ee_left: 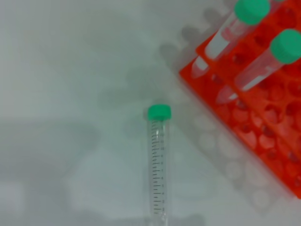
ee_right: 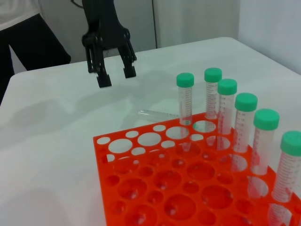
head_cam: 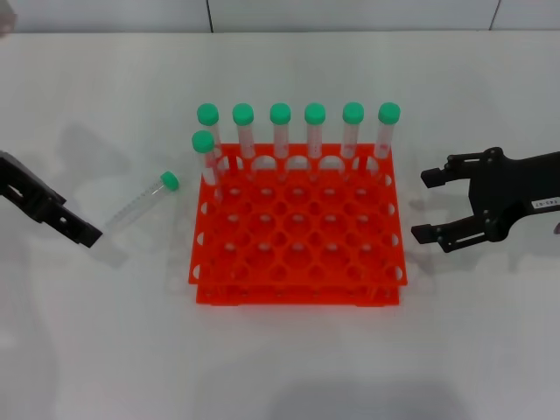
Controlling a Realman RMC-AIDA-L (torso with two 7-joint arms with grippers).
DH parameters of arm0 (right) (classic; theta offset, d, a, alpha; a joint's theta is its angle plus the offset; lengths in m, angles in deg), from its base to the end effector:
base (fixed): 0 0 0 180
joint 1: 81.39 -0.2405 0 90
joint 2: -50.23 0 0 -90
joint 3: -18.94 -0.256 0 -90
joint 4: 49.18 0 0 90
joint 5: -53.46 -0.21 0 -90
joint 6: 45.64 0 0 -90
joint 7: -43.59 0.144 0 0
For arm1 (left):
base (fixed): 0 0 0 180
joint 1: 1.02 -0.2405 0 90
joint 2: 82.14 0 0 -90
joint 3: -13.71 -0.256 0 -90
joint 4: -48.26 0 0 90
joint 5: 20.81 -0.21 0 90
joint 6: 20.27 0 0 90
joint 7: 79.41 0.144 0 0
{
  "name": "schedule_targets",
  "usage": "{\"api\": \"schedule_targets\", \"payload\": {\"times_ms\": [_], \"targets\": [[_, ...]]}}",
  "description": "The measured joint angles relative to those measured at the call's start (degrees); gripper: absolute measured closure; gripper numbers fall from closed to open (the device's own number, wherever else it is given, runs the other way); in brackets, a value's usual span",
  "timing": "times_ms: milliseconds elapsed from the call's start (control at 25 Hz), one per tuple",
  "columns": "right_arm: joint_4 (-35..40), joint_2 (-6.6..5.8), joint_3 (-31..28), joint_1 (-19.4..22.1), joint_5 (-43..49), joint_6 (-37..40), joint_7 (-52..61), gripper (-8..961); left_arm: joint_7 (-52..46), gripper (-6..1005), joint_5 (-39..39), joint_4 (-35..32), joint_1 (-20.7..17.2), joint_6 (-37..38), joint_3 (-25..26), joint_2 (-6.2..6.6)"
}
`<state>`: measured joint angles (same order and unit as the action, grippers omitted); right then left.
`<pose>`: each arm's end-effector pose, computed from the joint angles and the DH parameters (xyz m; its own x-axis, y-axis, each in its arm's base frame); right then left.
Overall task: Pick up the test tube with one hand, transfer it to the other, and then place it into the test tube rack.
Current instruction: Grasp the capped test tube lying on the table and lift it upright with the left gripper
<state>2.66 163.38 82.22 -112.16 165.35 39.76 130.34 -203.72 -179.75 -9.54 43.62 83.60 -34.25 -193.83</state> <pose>0.2298 0.3532 0.0185 0.9629 -0.1714 -0.2082 -0.2086 -0.9628 -0.1720 -0.2433 0.3700 0.0850 0.6398 0.7176 -0.2751 0.6388 -0.6956 -0.3286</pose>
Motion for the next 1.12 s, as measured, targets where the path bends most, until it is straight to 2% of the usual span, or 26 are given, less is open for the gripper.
{"api": "schedule_targets", "payload": {"times_ms": [160, 280, 480, 1000, 1120], "targets": [[0.01, 0.14, 0.0, 0.0, 0.11, -0.01, 0.01, 96, -3.21, 105, -0.39, 1.24, -0.37, -3.93, -5.34, -0.58], [0.01, 0.29, 0.0, 0.0, 0.16, -0.04, -0.01, 96, -4.23, 105, -0.76, 3.07, -0.13, -6.13, -6.86, -1.12], [0.02, 0.6, -0.01, 0.01, 0.46, -0.08, -0.06, 96, -4.86, 109, -3.16, 5.01, 0.25, -9.66, -7.55, -2.14], [-0.33, 0.75, 0.13, 0.01, 0.53, -0.15, -0.09, 95, -5.27, 162, -3.3, 6.21, 0.34, -13.96, -8.26, -2.99], [-0.4, 0.76, 0.27, 0.04, 0.53, -0.15, -0.1, 95, -5.46, 272, -3.31, 6.21, 0.37, -14.77, -8.28, -3.06]]}}
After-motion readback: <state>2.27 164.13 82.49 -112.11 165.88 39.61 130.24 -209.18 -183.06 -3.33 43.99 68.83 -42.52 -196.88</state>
